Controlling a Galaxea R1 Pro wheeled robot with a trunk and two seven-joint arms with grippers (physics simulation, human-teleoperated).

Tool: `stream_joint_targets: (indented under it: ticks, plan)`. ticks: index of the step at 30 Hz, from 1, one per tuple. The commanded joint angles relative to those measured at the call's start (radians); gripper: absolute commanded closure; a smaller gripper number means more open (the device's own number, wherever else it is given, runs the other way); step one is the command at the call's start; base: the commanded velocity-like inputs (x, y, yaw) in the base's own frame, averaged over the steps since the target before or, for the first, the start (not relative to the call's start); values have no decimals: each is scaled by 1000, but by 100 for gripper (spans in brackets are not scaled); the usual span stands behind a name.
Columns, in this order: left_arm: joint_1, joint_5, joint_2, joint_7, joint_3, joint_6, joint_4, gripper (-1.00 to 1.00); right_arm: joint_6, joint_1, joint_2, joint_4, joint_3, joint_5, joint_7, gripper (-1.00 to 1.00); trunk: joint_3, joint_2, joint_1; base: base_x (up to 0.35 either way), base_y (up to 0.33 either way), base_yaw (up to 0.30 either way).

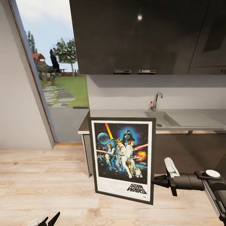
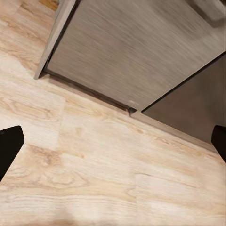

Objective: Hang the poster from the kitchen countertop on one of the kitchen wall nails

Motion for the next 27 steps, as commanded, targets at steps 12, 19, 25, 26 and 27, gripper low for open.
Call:
stream_joint_targets:
  ticks: [12, 19, 25, 26, 27]
  plan:
    - [-1, -4, 0, -2, 5, -4, 1, -100, 13, -1, 0, 0, -1, 1, 6, 100, 36, 83, -46, 0, 0, 0]
    - [-1, -4, 1, -3, 5, -4, 1, -100, 13, -1, 0, 0, -2, 1, 6, 100, 58, 132, -73, 0, 0, 0]
    - [-1, -4, 1, -3, 5, -4, 1, -100, 13, -1, 0, 0, -2, 1, 6, 100, 77, 174, -96, 0, 0, 0]
    - [-1, -4, 1, -3, 5, -4, 1, -100, 13, -1, 0, 0, -2, 1, 6, 100, 80, 181, -100, 0, 0, 0]
    - [-1, -4, 1, -3, 5, -4, 1, -100, 13, -1, 0, 0, -2, 1, 6, 100, 83, 188, -103, 0, 0, 0]
